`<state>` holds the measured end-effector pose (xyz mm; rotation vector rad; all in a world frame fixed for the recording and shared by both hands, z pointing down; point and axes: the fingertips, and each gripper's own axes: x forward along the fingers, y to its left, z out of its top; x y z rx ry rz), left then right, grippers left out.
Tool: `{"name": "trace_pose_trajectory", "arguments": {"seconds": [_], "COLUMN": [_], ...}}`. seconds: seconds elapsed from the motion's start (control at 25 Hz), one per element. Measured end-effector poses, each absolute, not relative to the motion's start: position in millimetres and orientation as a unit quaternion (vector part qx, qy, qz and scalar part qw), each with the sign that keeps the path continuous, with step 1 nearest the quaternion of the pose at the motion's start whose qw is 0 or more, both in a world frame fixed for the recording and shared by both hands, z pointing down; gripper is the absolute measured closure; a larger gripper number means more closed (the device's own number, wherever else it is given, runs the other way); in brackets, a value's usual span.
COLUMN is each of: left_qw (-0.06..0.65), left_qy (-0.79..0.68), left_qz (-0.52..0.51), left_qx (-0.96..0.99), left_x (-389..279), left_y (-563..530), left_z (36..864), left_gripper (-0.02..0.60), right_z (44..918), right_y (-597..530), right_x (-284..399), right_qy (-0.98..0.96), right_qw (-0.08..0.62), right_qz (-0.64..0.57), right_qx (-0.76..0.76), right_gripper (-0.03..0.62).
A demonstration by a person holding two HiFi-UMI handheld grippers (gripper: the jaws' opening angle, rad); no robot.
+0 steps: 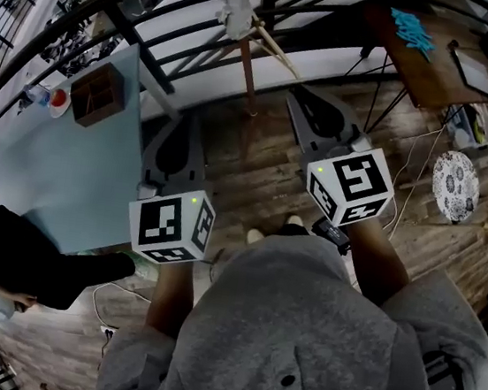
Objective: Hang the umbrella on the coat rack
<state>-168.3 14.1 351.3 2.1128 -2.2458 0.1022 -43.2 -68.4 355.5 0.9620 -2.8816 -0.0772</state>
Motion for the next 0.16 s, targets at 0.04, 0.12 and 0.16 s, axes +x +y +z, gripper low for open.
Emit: {"name": "trace_pose_trajectory", "arguments": {"seconds": [0.04,0.12,0.16], "left_qw": [0.027,0.025,0.024], "left_qy": [-0.729,-0.729,-0.729], "left_qz": [0.034,0.035,0.035], "left_qx": [0.683,0.683,0.683], "left_x": [-168.9,-169.1,-168.9], "left_y": [13.3,11.3,10.2], "left_z": [350.5,349.1,348.6], "left_gripper": [0.566,0.566,0.566], "right_z": [354.6,353.2,352.6], "right_y": [-69.7,-72.0,-73.1], "right_x": [-43.9,-43.1,-42.3], "right_qy": [-0.947,-0.947,-0.947], "right_qw": [0.052,0.052,0.051], "right_qz": [-0.028,-0.032,-0.034], "right_qx": [0.315,0.316,0.317], "right_gripper": [0.548,0.548,0.548]}}
